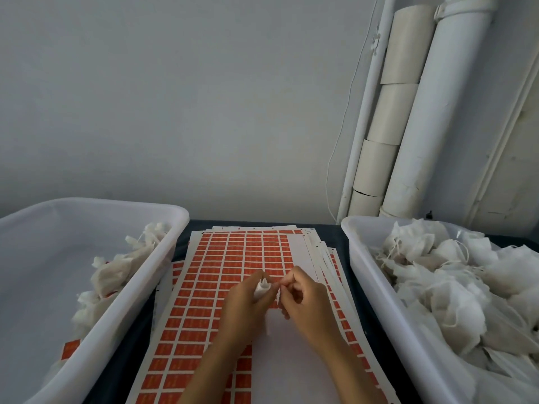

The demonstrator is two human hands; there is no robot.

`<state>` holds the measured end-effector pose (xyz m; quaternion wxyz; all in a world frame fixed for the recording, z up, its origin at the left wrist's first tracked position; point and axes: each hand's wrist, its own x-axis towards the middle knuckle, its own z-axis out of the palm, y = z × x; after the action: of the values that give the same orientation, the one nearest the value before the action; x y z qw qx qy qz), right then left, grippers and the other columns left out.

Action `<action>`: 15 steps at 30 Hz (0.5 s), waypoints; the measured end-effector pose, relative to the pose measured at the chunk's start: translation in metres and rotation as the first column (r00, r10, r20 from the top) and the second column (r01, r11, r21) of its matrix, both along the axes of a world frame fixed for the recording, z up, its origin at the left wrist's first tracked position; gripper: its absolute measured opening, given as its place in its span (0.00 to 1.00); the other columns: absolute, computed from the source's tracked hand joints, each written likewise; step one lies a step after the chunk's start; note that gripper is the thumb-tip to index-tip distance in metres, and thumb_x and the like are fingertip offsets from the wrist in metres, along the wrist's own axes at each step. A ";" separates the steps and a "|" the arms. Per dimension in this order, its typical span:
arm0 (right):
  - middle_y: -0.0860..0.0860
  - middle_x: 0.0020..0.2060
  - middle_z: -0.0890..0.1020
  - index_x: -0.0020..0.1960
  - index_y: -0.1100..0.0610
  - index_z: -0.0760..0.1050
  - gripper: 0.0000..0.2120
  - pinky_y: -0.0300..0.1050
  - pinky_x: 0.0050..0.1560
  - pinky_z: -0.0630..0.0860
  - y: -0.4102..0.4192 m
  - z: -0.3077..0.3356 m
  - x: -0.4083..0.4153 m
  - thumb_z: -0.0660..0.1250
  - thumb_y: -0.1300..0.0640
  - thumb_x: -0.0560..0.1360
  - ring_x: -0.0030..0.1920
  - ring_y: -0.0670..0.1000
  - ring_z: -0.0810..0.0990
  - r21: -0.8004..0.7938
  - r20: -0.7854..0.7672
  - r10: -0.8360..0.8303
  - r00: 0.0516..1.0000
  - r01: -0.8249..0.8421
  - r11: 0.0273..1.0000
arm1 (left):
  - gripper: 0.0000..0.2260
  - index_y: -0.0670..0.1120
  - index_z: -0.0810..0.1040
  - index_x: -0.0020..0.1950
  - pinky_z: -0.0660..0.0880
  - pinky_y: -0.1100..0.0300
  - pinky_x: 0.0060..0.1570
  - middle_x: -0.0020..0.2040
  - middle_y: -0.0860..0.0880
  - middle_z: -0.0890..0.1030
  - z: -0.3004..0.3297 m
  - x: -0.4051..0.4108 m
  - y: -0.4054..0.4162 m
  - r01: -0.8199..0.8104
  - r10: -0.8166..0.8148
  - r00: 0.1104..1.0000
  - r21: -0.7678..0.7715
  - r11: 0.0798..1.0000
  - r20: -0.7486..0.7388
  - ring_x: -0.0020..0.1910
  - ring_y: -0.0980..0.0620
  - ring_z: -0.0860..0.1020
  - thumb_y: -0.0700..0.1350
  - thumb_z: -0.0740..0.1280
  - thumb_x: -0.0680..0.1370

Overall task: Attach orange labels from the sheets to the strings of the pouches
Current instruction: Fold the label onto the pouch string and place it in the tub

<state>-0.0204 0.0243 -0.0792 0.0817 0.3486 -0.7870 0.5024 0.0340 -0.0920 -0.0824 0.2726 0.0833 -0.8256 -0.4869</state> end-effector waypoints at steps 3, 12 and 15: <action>0.40 0.32 0.78 0.38 0.45 0.69 0.13 0.29 0.34 0.75 -0.001 -0.002 0.000 0.68 0.59 0.75 0.37 0.39 0.79 0.010 -0.021 -0.030 0.999 0.030 1.000 | 0.06 0.53 0.76 0.41 0.78 0.64 0.36 0.36 0.56 0.81 -0.002 0.000 0.002 -0.026 0.025 1.000 -0.052 0.998 -0.018 0.36 0.57 0.80 0.45 0.67 0.77; 0.37 0.34 0.76 0.37 0.47 0.67 0.12 0.25 0.32 0.72 0.007 -0.004 -0.009 0.67 0.58 0.75 0.36 0.37 0.78 0.037 -0.006 -0.192 0.981 0.192 0.981 | 0.08 0.46 0.76 0.41 0.78 0.59 0.39 0.38 0.47 0.79 0.002 0.001 -0.004 -0.134 0.130 0.991 0.301 0.944 0.032 0.39 0.49 0.78 0.47 0.65 0.78; 0.37 0.34 0.76 0.37 0.46 0.67 0.13 0.25 0.31 0.71 0.005 -0.004 -0.009 0.67 0.58 0.75 0.33 0.38 0.78 0.027 0.023 -0.219 0.975 0.219 0.975 | 0.10 0.46 0.77 0.39 0.76 0.63 0.38 0.37 0.48 0.79 0.005 0.002 0.000 -0.124 0.113 0.992 0.339 0.933 0.052 0.37 0.51 0.77 0.48 0.64 0.78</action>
<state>-0.0298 0.0298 -0.0832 0.1221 0.2542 -0.8278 0.4850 0.0361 -0.0924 -0.0779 0.2699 0.1864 -0.7265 -0.6039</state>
